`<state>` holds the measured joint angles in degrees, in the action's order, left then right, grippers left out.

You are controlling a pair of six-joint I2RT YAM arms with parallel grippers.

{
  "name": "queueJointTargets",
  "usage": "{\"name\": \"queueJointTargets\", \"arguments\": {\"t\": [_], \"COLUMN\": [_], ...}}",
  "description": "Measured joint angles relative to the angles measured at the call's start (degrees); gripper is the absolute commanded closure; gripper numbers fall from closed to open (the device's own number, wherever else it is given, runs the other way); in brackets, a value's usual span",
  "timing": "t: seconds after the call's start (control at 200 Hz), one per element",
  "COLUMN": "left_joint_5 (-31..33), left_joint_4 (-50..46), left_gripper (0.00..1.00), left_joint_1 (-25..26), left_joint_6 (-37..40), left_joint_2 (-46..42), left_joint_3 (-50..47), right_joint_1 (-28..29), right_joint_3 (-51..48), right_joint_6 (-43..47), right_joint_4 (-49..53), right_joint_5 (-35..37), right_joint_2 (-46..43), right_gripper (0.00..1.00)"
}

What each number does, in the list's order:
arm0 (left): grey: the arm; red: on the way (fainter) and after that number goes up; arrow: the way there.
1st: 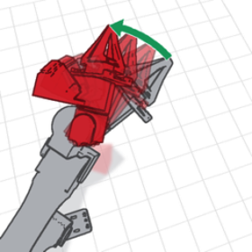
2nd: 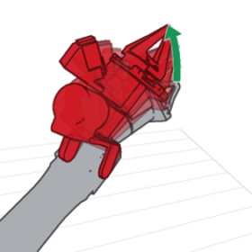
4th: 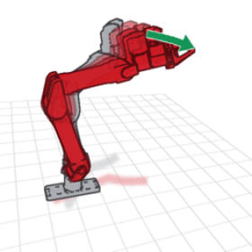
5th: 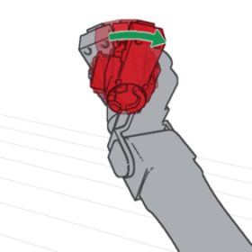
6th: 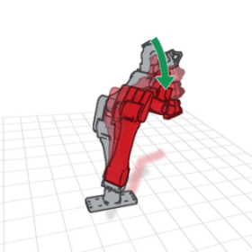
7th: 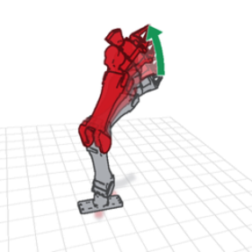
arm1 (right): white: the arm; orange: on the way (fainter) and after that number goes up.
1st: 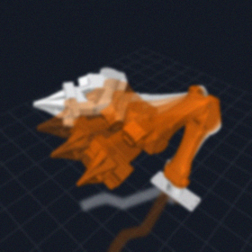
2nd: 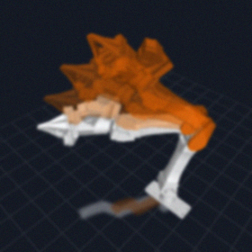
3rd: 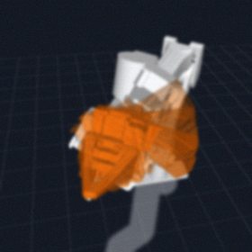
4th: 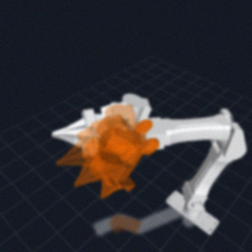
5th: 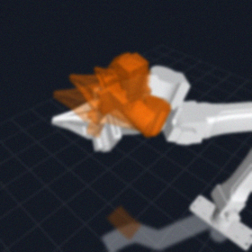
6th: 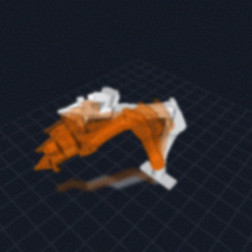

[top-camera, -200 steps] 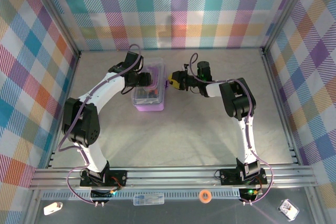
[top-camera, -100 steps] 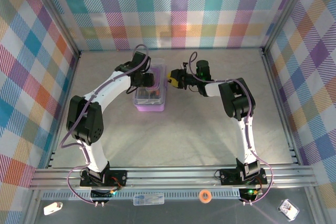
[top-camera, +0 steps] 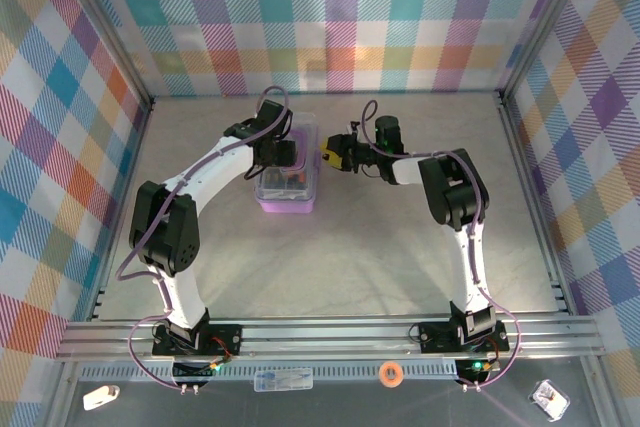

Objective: Pack the tool kit

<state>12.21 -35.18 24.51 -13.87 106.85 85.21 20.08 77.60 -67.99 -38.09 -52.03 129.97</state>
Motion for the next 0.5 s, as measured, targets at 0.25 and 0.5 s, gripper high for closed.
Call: {"name": "queueJointTargets", "arguments": {"t": [0.25,0.5], "left_joint_5": [-0.9,-3.7], "left_joint_4": [1.6,2.8], "left_gripper": [0.90,0.90], "left_joint_1": [-0.4,-1.9], "left_joint_6": [0.0,0.2], "left_joint_2": [-0.6,-1.7], "left_joint_3": [-1.3,-2.6], "right_joint_1": [-0.2,0.1], "right_joint_3": [-0.2,0.0], "right_joint_6": [2.9,0.3], "right_joint_4": [2.8,-3.0], "right_joint_5": [-0.5,-1.4], "right_joint_2": [-0.1,3.1], "right_gripper": [0.37,0.52]}}
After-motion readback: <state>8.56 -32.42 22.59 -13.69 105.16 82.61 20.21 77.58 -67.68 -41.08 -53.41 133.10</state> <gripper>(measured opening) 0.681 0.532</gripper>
